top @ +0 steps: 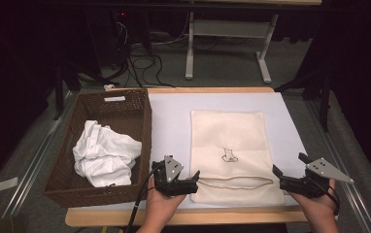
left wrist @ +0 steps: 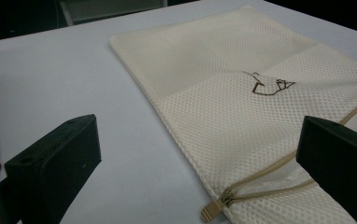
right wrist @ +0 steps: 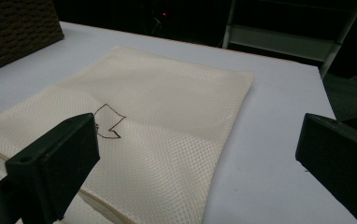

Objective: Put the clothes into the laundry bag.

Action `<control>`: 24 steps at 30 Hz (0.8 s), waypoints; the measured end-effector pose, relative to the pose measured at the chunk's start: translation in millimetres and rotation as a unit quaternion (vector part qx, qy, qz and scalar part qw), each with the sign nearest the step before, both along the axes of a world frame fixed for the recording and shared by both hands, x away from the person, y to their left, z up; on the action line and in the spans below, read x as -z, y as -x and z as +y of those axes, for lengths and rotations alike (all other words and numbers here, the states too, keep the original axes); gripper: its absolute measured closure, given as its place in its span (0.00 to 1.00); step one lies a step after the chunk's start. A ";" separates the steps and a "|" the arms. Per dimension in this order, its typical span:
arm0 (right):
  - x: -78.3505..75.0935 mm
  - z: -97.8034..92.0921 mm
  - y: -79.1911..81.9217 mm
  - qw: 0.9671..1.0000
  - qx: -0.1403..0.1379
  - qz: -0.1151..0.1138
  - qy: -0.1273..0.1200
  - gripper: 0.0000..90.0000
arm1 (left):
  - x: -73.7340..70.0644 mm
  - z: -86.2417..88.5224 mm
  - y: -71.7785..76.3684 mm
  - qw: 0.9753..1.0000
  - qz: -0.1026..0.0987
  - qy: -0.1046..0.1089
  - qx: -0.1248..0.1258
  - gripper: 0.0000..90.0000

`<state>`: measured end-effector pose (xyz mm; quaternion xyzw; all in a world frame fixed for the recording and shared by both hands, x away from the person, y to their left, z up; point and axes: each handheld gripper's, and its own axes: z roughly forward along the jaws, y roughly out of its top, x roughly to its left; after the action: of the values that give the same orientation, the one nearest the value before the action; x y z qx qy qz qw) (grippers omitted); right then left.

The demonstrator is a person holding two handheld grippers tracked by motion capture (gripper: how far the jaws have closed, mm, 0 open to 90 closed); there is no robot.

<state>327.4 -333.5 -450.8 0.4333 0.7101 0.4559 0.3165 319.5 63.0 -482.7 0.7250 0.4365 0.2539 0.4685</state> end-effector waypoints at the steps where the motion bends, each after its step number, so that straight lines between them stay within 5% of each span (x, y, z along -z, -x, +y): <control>1: 0.7 0.0 0.1 1.000 -0.001 0.000 0.002 0.00 | -0.5 -0.1 0.5 1.000 -0.003 0.001 0.000 0.01; 6: 2.5 -1.5 0.0 1.000 -0.002 0.001 0.003 0.00 | -1.2 -1.3 0.8 1.000 -0.008 0.000 0.004 0.01; 10: 2.4 -3.8 -0.6 1.000 -0.004 0.001 -0.004 0.00 | 0.2 -1.7 -1.7 1.000 0.011 0.004 0.014 0.01; 24: 5.2 -3.8 -2.4 1.000 -0.006 0.010 -0.007 0.00 | 2.4 0.0 -1.7 0.999 0.029 0.016 0.018 0.02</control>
<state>329.8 -337.3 -456.0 0.4364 0.7123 0.4584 0.3033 321.2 63.0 -485.2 0.7318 0.4409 0.2175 0.4719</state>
